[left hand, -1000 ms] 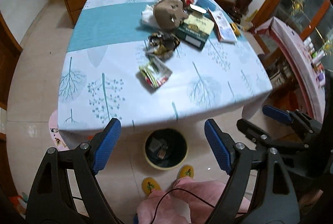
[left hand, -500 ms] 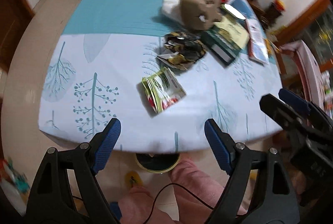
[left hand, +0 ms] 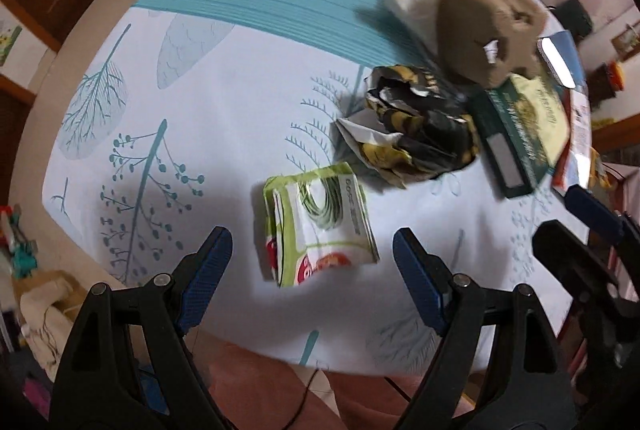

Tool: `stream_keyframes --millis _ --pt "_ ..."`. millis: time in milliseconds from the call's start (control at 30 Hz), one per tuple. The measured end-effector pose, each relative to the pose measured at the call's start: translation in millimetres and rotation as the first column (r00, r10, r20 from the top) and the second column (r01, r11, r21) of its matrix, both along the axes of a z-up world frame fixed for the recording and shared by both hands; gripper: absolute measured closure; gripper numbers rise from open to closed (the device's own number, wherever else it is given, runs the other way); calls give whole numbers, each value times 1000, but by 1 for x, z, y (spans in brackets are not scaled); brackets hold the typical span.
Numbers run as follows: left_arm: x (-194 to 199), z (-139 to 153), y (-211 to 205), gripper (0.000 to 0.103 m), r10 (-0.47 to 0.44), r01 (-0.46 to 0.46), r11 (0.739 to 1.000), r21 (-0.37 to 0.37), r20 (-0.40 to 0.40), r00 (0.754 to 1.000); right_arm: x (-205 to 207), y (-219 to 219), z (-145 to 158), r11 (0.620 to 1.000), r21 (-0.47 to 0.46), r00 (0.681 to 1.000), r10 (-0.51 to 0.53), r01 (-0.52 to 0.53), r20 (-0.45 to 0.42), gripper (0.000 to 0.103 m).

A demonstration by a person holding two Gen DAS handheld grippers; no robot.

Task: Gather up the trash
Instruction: 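Grasp the green snack wrapper with left tool while right tool grasps the black-gold wrapper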

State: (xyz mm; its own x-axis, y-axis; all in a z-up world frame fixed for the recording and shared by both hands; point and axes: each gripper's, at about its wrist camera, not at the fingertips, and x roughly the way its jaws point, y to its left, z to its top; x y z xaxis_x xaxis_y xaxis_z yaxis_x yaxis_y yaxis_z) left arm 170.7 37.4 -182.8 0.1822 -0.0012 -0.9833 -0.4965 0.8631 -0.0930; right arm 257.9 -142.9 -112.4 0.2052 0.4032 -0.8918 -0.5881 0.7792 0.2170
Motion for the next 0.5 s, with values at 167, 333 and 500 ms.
stream_keyframes --millis 167,333,500 --pt "4 -19 -2 35 41 -40 999 19 -48 998 13 12 -14 998 9 997 70 -70 -31 31" --pt "2 -21 -5 54 80 -78 995 54 -42 996 20 29 -24 989 17 988 146 -146 -47 31" --pt "0 -14 3 76 98 -97 994 41 -12 995 26 43 -29 982 25 981 190 -189 -48 31"
